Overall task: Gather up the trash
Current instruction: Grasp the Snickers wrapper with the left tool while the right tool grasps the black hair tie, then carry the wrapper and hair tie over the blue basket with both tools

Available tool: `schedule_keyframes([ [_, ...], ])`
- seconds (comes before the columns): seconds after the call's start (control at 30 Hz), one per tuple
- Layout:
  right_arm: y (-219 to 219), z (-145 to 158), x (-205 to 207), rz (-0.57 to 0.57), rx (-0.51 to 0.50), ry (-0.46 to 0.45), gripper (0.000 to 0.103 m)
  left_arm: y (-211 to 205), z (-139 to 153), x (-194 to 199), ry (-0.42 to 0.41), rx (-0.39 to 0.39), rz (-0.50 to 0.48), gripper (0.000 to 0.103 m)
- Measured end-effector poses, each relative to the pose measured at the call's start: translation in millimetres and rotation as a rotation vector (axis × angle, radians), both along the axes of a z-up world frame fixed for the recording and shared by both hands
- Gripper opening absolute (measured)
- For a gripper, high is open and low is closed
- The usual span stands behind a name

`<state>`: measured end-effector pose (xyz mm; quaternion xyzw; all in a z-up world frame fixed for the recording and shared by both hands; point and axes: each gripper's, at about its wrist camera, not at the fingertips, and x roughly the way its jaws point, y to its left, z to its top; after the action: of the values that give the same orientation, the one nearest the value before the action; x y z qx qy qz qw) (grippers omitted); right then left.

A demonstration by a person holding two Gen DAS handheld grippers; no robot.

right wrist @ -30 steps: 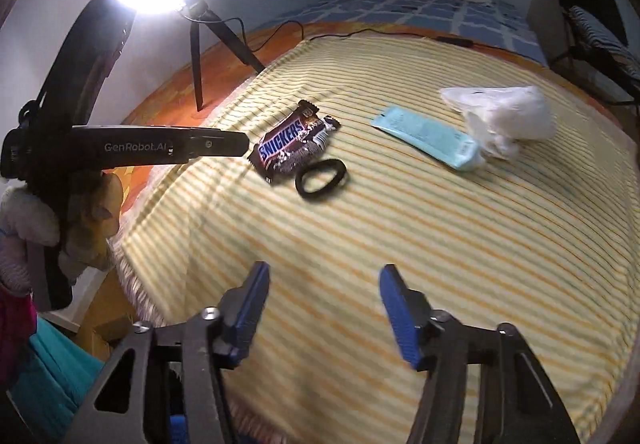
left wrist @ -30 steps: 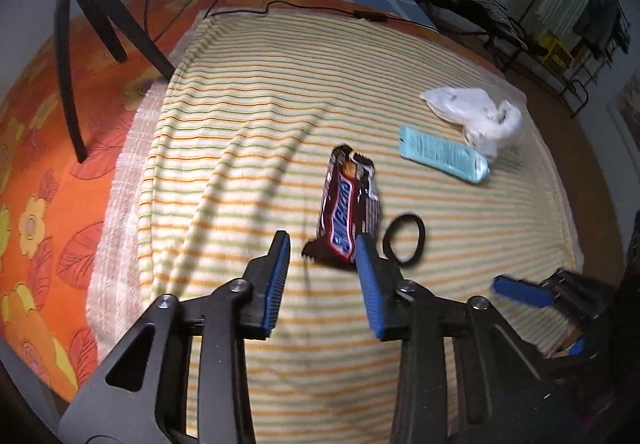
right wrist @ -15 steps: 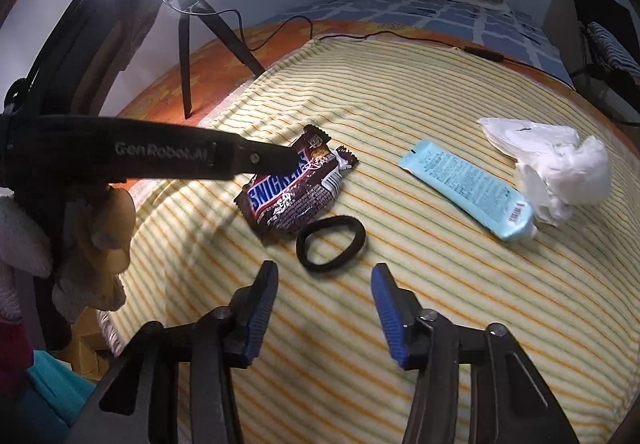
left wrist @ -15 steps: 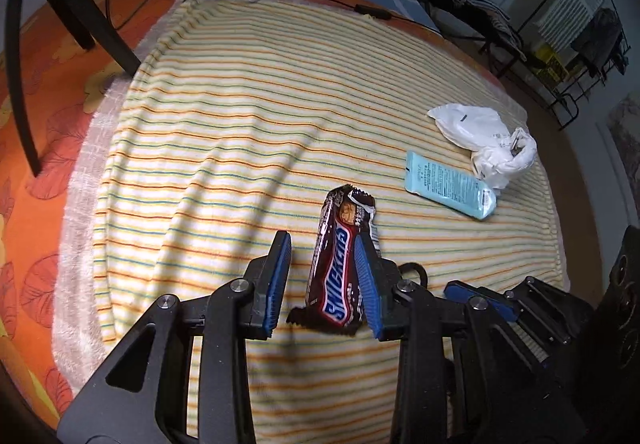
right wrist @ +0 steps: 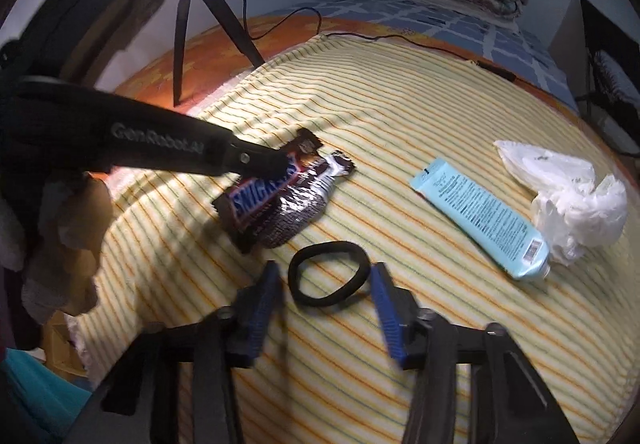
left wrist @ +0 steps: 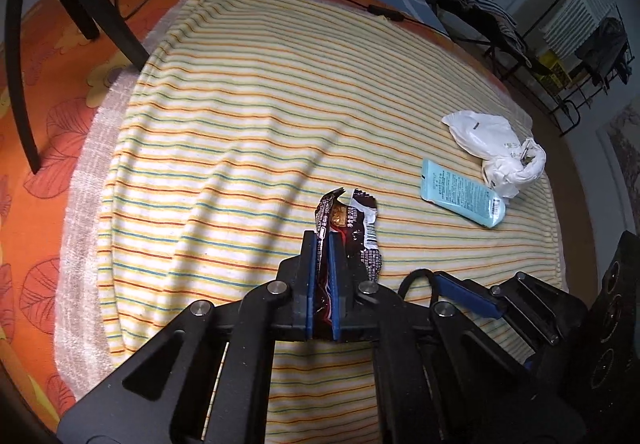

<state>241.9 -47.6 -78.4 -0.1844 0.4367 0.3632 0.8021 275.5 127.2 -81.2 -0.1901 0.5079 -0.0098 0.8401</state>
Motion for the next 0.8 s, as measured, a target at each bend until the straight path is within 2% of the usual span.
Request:
schedule_keyframes([
  [0.13,-3.5,3.2,1.6,-0.009,0.002,0.009,0.017,0.1,6.5,-6.4,-0.014,0.016,0.005,0.003],
  [0.3,-10.9,7.1,2.6,-0.024,0.027,0.030,0.009,-1.9,14.0,-14.3,-0.026,0.039,0.004,0.003],
  [0.8,-43.9,52.4,-24.5,-0.044,0.081,-0.031,0.008,-11.9,58.2,-60.8,-0.097,0.082,-0.017,0.002],
])
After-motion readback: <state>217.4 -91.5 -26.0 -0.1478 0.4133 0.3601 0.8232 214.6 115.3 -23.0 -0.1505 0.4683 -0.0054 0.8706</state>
